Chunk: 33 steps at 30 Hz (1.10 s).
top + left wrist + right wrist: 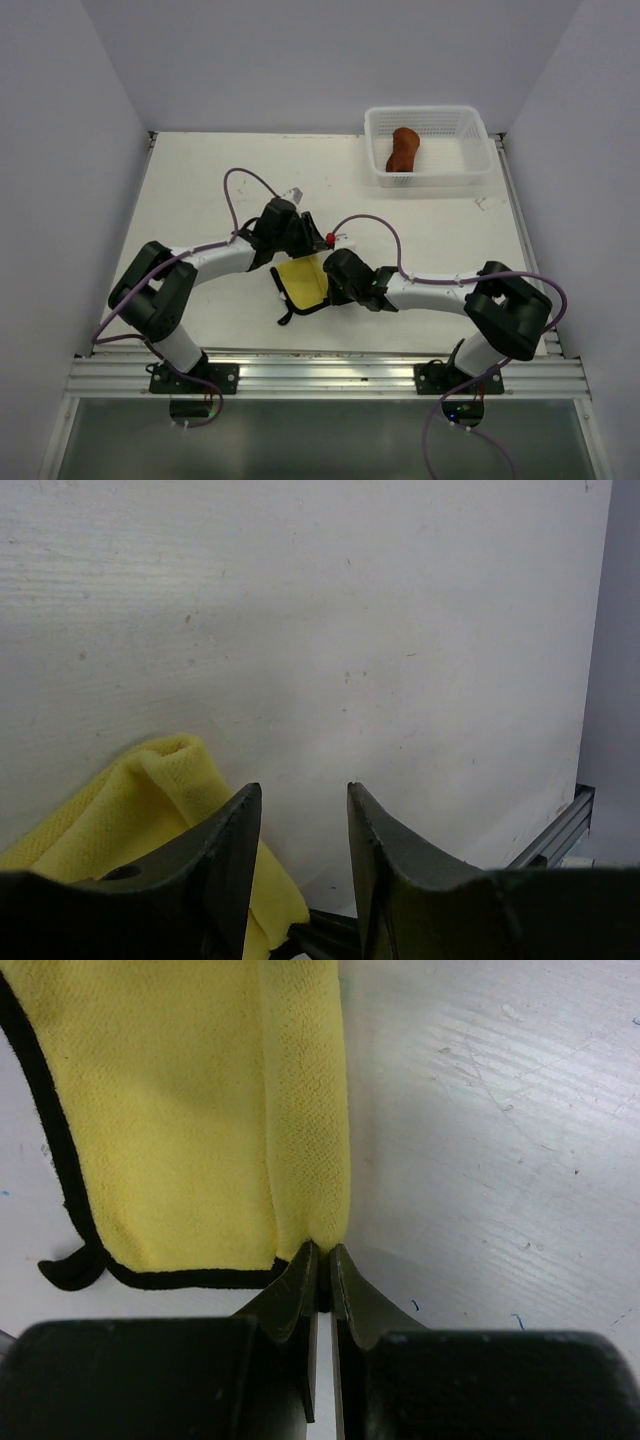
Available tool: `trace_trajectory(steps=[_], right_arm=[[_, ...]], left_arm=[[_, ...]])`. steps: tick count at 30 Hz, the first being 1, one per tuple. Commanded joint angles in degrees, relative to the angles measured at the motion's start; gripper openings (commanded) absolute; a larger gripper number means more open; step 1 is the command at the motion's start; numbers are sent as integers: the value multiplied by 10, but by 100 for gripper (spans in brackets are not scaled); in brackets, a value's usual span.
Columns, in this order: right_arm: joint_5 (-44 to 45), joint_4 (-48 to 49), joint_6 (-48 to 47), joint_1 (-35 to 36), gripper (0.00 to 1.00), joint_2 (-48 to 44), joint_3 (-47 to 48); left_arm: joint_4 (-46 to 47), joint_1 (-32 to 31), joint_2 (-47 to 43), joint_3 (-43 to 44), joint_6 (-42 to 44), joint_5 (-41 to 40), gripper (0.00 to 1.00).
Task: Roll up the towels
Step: Roll the towel
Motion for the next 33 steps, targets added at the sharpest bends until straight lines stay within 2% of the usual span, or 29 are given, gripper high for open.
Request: trace_trajectory(steps=[1,23,33], right_arm=[[15,13,-5,4,0,-1,-6],[18,27,6,6,0,0,-22],[15,28,5,8,0,0,-25]], left_arm=[[38,-11,3,6,11,5,44],[-21,-17,12,-32,36,-58,45],[-85,-19,22,-17,56,-89,45]])
